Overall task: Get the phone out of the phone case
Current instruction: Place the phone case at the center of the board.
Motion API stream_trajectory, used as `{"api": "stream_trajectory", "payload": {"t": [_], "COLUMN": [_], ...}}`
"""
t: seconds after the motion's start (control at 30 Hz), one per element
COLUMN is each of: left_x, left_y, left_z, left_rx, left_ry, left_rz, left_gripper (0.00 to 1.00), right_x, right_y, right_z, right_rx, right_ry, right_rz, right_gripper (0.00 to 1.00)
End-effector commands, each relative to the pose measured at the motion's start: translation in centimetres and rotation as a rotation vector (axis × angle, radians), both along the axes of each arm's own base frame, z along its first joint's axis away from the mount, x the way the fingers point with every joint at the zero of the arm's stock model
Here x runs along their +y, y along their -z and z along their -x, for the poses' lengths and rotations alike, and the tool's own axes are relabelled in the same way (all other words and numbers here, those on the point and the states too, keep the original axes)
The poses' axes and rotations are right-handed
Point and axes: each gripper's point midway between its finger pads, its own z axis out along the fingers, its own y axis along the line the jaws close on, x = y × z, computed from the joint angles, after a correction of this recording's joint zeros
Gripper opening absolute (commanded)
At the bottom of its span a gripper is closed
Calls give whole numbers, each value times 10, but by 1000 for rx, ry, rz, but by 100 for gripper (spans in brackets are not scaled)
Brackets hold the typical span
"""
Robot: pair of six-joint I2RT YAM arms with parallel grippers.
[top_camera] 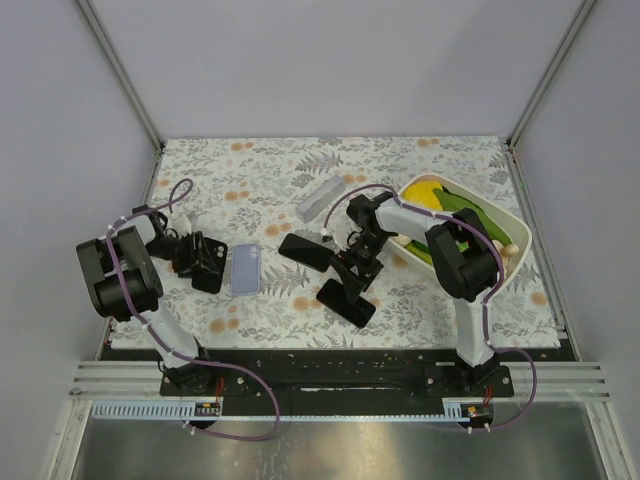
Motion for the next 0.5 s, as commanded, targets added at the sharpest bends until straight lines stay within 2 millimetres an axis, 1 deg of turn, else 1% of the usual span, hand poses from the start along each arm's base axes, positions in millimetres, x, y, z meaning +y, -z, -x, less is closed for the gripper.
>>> {"api": "stream_trajectory", "payload": {"t": [0.0, 0.07, 0.2, 0.3, 0.37, 0.4, 0.47], "left_x": [9, 11, 14, 20, 28, 32, 42], "left_y": [0, 0, 0, 1, -2, -5, -12], "left_z": [-9, -9, -7, -6, -7, -8, -12], "left_rx": [-8, -9, -15, -32, -55, -69, -109], "left_ry": [-26, -30, -22, -22, -30, -32, -42], "left_rz": [-40, -52, -75, -110, -142, -161, -204], "left_gripper": [52, 61, 70, 86, 93, 99, 99], "right_x": [6, 7, 9, 10, 10, 9, 9], "right_y": [-23, -23, -27, -30, -34, -37, -45], "right_z": [-8, -9, -12, -15, -21, -23, -31], "right_rx": [-70, -72, -86, -112, -153, -175, -236], "right_ry": [0, -1, -2, 7, 18, 20, 32], "right_rz": [-31, -34, -42, -47, -49, -47, -52], "right_gripper": [88, 88, 88, 89, 90, 90, 91]}}
